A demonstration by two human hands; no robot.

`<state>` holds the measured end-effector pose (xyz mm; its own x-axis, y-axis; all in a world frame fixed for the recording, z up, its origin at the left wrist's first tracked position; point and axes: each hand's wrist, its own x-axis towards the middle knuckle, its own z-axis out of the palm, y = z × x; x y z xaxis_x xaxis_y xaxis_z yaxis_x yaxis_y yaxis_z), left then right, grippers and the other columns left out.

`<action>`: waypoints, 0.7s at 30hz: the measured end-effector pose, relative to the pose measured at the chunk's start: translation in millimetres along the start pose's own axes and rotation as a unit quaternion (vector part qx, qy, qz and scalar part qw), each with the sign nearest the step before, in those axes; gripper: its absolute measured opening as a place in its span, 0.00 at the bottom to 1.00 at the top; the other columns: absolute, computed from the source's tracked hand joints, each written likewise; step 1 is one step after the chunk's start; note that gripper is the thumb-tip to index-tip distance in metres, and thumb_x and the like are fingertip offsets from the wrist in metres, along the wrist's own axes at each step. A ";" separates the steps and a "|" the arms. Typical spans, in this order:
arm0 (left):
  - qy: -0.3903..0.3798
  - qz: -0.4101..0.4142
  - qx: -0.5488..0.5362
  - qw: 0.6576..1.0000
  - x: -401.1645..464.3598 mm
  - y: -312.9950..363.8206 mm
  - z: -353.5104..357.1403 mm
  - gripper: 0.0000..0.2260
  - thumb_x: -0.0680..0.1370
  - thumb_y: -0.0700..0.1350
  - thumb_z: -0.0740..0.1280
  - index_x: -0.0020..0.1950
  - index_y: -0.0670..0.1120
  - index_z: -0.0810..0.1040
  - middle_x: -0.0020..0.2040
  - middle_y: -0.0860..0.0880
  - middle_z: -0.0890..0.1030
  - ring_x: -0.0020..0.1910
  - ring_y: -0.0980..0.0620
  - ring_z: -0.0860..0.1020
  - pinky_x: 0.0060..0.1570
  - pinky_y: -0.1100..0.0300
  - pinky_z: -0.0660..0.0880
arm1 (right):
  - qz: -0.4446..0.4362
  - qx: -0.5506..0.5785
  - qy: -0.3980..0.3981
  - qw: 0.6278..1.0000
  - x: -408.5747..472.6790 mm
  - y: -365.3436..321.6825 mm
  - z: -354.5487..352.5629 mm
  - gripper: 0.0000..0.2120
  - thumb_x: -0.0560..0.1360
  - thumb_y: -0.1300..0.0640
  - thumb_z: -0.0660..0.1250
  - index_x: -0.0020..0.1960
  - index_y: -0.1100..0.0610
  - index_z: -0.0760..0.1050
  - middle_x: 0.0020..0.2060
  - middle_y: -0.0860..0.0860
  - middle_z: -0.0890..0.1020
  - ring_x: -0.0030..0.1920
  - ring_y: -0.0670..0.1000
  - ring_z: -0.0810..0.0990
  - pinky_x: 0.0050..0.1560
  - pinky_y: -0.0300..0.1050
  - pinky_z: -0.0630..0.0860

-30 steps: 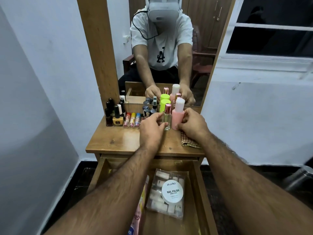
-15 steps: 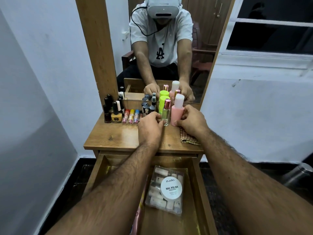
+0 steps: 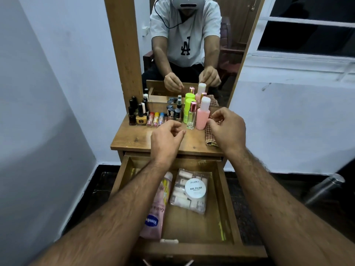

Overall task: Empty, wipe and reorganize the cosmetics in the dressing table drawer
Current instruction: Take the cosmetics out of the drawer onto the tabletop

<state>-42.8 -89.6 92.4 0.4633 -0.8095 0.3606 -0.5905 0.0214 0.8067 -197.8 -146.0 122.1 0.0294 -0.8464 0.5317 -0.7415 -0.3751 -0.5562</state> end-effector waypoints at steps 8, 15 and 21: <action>-0.048 -0.070 0.057 0.995 -70.5 -39.3 -59.0 0.07 0.77 0.46 0.71 0.55 0.50 0.82 0.48 0.56 0.83 0.47 0.60 0.79 0.43 0.69 0.72 | 0.002 0.033 -0.123 0.992 -108.0 -27.3 0.8 0.05 0.74 0.54 0.71 0.41 0.50 0.76 0.38 0.43 0.78 0.41 0.45 0.77 0.40 0.40 0.73; -0.132 -0.115 0.088 0.981 -109.0 -55.0 -60.9 0.06 0.79 0.46 0.69 0.54 0.52 0.80 0.50 0.55 0.82 0.44 0.61 0.79 0.41 0.66 0.78 | 0.168 -0.048 -0.180 0.968 -151.4 2.2 25.7 0.09 0.76 0.53 0.69 0.55 0.53 0.79 0.52 0.51 0.82 0.51 0.51 0.80 0.50 0.46 0.78; -0.248 0.003 0.153 0.957 -111.7 -52.5 -45.8 0.10 0.79 0.42 0.68 0.59 0.50 0.81 0.55 0.50 0.83 0.51 0.54 0.80 0.50 0.64 0.76 | 0.167 -0.090 -0.260 0.947 -155.8 9.4 33.7 0.26 0.72 0.47 0.74 0.67 0.50 0.73 0.59 0.52 0.79 0.58 0.54 0.77 0.54 0.48 0.75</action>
<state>-33.3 26.6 31.1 0.1335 -0.9904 0.0369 -0.7932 -0.0844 0.6031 -186.8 -30.4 12.4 0.0651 -0.9956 -0.0667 -0.8681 -0.0235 -0.4957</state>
